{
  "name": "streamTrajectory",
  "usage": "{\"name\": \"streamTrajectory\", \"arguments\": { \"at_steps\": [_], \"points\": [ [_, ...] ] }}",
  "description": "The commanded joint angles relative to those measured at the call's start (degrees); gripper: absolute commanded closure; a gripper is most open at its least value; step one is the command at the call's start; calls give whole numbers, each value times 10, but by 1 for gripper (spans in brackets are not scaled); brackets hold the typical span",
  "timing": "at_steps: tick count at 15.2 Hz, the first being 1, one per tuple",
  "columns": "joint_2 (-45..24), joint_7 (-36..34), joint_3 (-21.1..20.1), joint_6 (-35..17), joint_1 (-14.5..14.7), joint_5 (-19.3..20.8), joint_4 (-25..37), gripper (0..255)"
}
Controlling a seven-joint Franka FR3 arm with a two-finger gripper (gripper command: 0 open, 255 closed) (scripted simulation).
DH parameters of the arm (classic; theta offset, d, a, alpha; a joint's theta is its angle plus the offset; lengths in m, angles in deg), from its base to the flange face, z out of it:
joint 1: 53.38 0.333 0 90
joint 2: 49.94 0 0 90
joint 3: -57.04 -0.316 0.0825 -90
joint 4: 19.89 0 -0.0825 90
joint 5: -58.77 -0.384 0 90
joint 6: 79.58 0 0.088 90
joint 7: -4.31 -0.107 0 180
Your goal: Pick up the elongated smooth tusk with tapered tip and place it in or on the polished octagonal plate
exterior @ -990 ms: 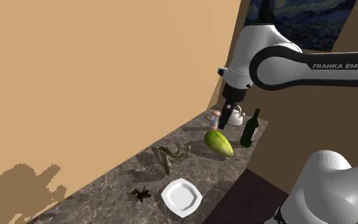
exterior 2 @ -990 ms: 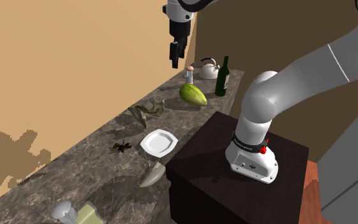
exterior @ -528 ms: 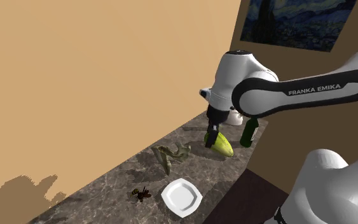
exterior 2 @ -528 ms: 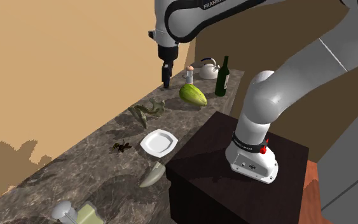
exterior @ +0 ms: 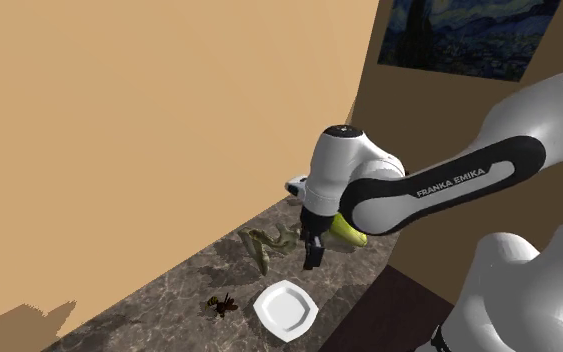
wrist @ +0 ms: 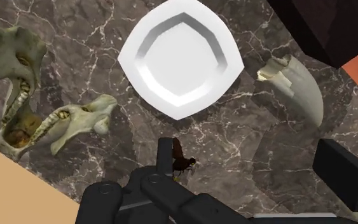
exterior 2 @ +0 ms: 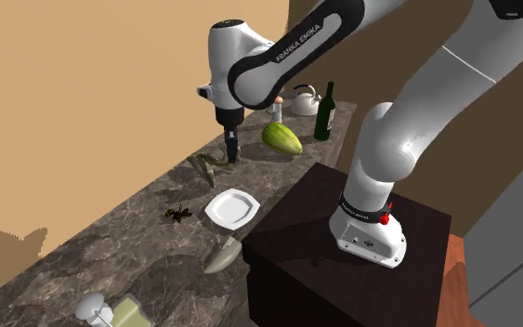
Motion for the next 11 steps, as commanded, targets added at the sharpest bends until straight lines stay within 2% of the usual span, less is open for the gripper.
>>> {"name": "streamTrajectory", "arguments": {
  "at_steps": [1,7,11],
  "points": [
    [-32,16,-6,-38,14,-2,-7,0],
    [-143,52,-32,-153,48,4,-15,0],
    [-224,64,-52,-227,63,28,-12,0]
  ]
}}
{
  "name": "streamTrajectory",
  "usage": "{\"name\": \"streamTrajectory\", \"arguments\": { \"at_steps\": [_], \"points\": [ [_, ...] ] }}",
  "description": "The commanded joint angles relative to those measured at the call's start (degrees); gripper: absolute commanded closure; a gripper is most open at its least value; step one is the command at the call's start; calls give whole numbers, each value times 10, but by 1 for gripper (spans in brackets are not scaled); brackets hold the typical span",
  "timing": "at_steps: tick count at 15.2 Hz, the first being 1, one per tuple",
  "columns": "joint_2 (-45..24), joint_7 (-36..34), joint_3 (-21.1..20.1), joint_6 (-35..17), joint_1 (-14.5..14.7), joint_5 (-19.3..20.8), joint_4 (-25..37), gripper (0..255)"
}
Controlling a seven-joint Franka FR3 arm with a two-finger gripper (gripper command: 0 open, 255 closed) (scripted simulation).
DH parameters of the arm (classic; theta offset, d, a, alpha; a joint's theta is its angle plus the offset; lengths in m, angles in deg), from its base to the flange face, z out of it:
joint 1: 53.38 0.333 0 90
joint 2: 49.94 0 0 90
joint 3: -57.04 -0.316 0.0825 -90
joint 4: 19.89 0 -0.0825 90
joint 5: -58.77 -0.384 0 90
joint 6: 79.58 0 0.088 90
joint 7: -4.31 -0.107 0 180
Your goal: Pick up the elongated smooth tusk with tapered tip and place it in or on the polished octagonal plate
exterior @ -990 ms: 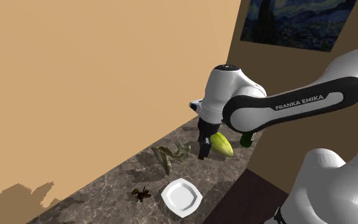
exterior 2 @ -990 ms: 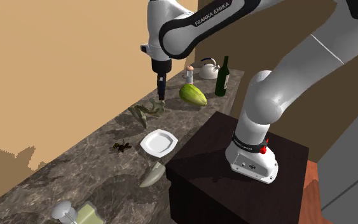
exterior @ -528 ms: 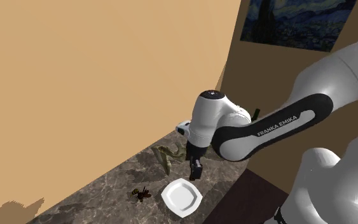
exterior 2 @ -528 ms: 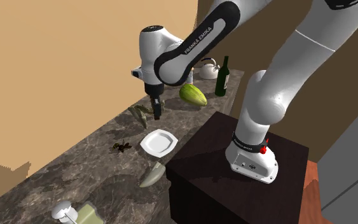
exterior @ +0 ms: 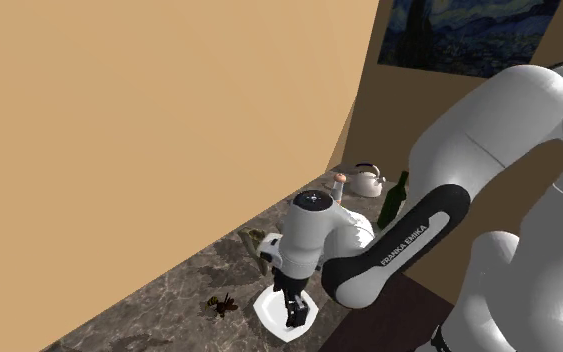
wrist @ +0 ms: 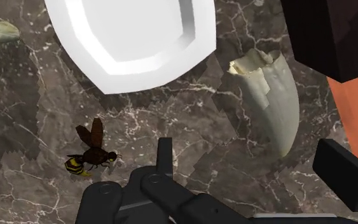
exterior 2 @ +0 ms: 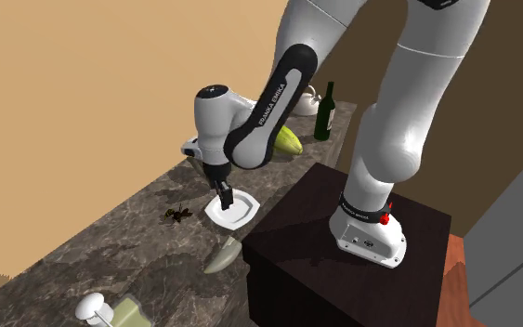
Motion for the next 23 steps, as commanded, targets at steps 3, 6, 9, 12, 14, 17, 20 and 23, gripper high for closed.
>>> {"name": "streamTrajectory", "arguments": {
  "at_steps": [3,6,9,12,14,17,20,23],
  "points": [
    [-80,-5,-17,-68,15,46,8,0],
    [-146,-31,-10,-114,37,111,21,0],
    [-191,-52,11,-143,69,158,33,0],
    [-222,-73,41,-166,92,186,44,0],
    [-243,-85,60,-180,108,199,51,0],
    [-271,-97,83,-199,129,212,61,0],
    [-271,-97,83,-199,129,212,61,0],
    [-271,-97,83,-199,129,212,61,0]
  ]
}}
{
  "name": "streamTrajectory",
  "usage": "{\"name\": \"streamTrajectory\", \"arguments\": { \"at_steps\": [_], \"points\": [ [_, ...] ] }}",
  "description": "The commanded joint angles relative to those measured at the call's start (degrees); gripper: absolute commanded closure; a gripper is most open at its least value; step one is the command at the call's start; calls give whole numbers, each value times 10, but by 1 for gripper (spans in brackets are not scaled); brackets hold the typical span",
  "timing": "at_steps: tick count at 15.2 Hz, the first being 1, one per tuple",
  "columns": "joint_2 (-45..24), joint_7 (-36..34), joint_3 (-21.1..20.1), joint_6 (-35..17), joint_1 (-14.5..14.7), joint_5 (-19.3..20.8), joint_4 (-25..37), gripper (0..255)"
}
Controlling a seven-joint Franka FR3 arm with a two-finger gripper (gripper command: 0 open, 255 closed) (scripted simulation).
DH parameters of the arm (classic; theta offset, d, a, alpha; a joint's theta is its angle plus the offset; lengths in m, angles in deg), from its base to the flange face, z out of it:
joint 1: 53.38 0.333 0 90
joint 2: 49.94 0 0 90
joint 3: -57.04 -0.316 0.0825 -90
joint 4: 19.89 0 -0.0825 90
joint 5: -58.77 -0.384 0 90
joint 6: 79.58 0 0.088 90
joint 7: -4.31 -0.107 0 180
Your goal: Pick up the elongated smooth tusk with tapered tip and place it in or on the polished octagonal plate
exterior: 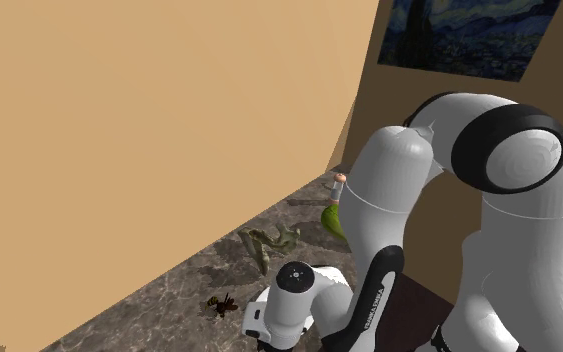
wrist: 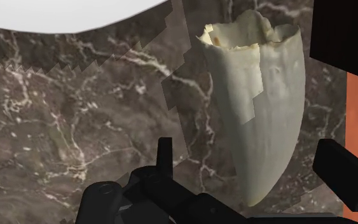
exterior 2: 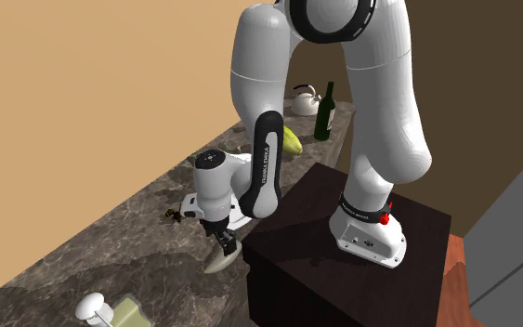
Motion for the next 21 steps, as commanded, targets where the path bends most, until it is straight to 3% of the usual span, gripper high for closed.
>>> {"name": "streamTrajectory", "arguments": {
  "at_steps": [1,2,11,12,14,21],
  "points": [
    [0,0,0,0,0,0,0,0],
    [0,0,0,0,0,0,0,255],
    [0,0,0,0,0,0,0,255],
    [0,0,0,0,0,0,0,0],
    [13,2,33,22,44,38,-21,0],
    [-52,-21,80,-23,86,62,2,0]
  ]
}}
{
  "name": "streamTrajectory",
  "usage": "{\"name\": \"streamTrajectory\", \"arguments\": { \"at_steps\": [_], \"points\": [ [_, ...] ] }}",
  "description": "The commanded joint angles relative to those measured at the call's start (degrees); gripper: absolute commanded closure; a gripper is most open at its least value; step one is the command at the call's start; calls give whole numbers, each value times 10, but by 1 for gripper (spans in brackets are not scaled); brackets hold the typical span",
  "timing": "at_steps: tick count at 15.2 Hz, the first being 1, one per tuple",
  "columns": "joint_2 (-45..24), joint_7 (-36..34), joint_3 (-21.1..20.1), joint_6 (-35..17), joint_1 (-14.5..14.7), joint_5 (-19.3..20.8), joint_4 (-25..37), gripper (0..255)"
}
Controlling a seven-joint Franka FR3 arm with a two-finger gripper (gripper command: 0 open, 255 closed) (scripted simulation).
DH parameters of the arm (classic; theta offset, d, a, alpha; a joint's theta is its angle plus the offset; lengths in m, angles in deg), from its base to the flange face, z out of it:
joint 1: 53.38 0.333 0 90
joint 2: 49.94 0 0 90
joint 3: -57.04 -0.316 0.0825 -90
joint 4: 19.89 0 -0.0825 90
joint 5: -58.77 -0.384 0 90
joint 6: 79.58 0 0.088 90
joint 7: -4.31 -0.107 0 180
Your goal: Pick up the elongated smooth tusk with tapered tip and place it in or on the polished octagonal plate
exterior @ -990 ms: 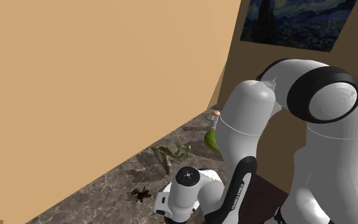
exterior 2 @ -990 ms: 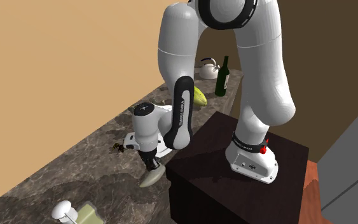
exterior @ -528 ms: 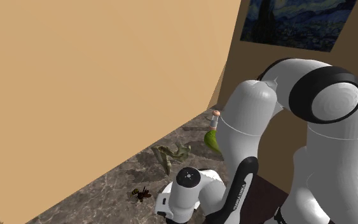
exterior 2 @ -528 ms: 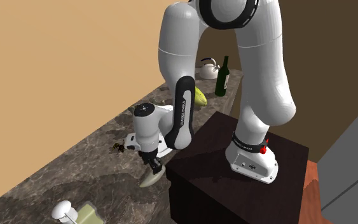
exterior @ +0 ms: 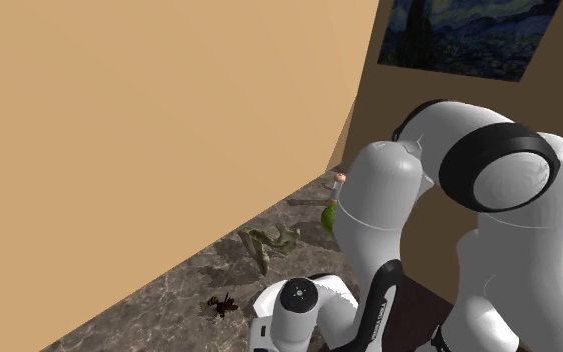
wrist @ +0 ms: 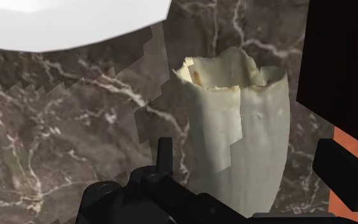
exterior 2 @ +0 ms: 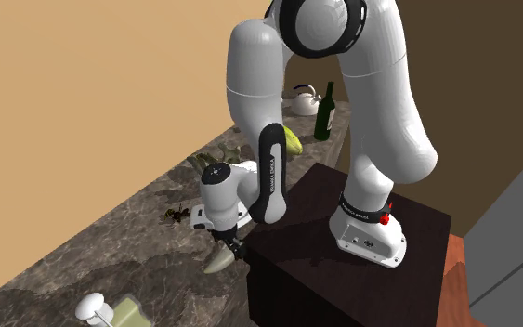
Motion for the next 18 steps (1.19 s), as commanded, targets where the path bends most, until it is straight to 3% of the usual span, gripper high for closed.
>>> {"name": "streamTrajectory", "arguments": {
  "at_steps": [1,9,10,18],
  "points": [
    [-30,-8,18,-21,17,7,12,0],
    [-30,-8,18,-21,17,6,12,0],
    [-30,-8,18,-21,17,6,12,255],
    [-30,-8,18,-21,17,6,12,255]
  ]
}}
